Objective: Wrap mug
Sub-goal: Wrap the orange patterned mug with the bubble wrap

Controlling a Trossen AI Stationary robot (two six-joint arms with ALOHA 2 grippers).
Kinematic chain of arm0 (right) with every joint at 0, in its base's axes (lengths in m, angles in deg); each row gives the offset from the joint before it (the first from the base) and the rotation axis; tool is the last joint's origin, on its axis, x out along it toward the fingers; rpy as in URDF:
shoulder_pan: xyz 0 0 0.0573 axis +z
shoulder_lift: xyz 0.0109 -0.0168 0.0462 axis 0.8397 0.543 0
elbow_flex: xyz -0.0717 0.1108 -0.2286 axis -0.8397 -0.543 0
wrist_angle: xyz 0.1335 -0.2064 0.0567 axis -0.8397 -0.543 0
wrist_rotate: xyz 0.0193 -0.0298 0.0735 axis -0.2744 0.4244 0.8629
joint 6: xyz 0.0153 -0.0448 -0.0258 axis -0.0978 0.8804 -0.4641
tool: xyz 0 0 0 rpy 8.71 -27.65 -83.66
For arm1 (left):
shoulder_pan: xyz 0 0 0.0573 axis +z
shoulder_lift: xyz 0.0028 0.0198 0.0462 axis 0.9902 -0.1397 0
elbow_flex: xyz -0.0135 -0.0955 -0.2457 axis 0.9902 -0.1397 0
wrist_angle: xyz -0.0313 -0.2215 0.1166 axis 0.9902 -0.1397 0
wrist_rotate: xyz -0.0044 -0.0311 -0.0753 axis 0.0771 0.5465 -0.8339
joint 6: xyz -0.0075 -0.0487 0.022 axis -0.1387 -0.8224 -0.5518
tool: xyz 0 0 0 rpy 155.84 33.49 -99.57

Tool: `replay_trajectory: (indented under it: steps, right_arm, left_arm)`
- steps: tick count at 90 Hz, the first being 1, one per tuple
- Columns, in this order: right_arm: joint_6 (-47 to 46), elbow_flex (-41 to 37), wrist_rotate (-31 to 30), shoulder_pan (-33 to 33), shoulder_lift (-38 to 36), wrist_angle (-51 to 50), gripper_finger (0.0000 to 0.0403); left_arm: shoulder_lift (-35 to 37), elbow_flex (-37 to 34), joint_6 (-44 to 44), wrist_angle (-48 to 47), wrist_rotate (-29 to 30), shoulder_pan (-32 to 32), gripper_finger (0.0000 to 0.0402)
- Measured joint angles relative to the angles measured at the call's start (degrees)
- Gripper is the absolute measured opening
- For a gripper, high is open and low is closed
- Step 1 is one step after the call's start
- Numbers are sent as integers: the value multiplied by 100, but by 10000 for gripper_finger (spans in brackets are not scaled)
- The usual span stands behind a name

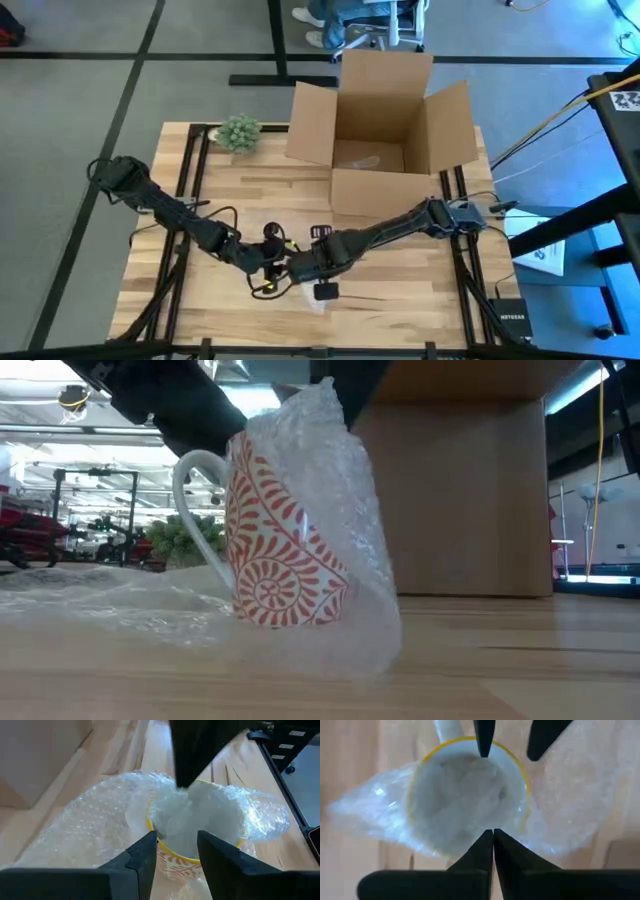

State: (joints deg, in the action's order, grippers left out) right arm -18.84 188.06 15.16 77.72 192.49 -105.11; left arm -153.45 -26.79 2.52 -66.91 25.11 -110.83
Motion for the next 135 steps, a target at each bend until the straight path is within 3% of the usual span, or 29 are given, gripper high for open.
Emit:
replay_trajectory:
  steps: [27,40,57,77,91,102,119,135]
  right_arm:
    - [-9,-1176,28,-1,-11,1705,1]
    - [-17,-1338,122,-1,-24,1900,1]
    - [50,-776,110,-6,-13,1342,1]
    - [-214,-53,-50,100,-573,381,1]
    - [-787,-452,-628,444,-1092,-57,1]
    - [-1432,-1277,-1270,751,-1463,-16,1]
    - [-2926,-3074,-1929,1209,-1970,783,1]
    - [-4261,-4431,-2556,1535,-2194,1763,1]
  left_arm:
    - [0,0,-3,10,0,0,125]
    - [0,0,-3,11,0,2,125]
    - [0,0,-2,12,0,2,125]
    - [104,6,-35,-115,-32,2,125]
    - [639,205,-413,-1431,-7,1,125]
    - [1170,249,-947,-2670,-5,0,125]
    - [1678,246,-2852,-4971,-116,0,125]
    - [1715,205,-3994,-6221,-219,163,125]
